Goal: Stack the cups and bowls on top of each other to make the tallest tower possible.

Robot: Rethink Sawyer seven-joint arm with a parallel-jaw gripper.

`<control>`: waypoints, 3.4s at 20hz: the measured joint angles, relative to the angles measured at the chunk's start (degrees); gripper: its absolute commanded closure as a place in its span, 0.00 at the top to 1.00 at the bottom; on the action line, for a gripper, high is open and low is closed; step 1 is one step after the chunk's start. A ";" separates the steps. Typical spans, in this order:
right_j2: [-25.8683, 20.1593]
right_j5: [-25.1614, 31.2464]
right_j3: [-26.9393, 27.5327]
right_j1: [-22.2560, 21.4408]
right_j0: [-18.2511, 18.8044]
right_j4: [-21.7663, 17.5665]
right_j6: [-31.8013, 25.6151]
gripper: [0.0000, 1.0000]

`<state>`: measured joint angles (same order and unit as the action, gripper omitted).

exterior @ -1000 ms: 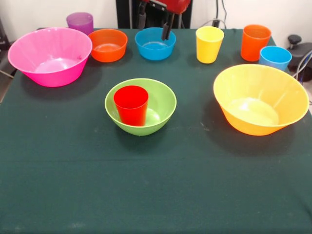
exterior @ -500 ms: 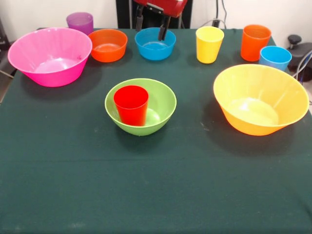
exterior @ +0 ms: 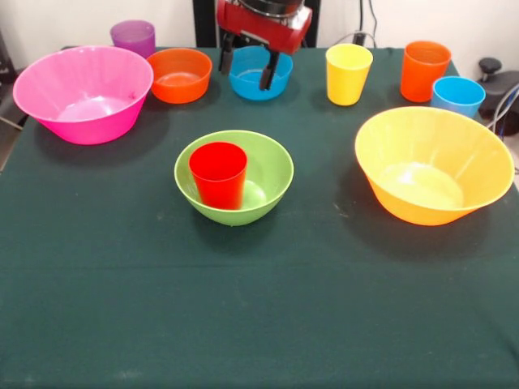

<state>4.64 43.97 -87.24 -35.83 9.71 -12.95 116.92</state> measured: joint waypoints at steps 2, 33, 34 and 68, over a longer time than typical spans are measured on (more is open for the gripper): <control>-0.21 0.28 1.16 0.77 0.00 -0.01 0.00 1.00; -0.93 -1.15 3.98 5.88 -0.59 0.00 0.00 1.00; -0.92 -2.18 3.69 5.90 -0.50 0.00 0.00 1.00; 0.49 -19.47 -15.33 -0.59 1.10 -0.55 0.00 1.00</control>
<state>5.13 24.50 -102.57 -36.42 10.81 -13.50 116.92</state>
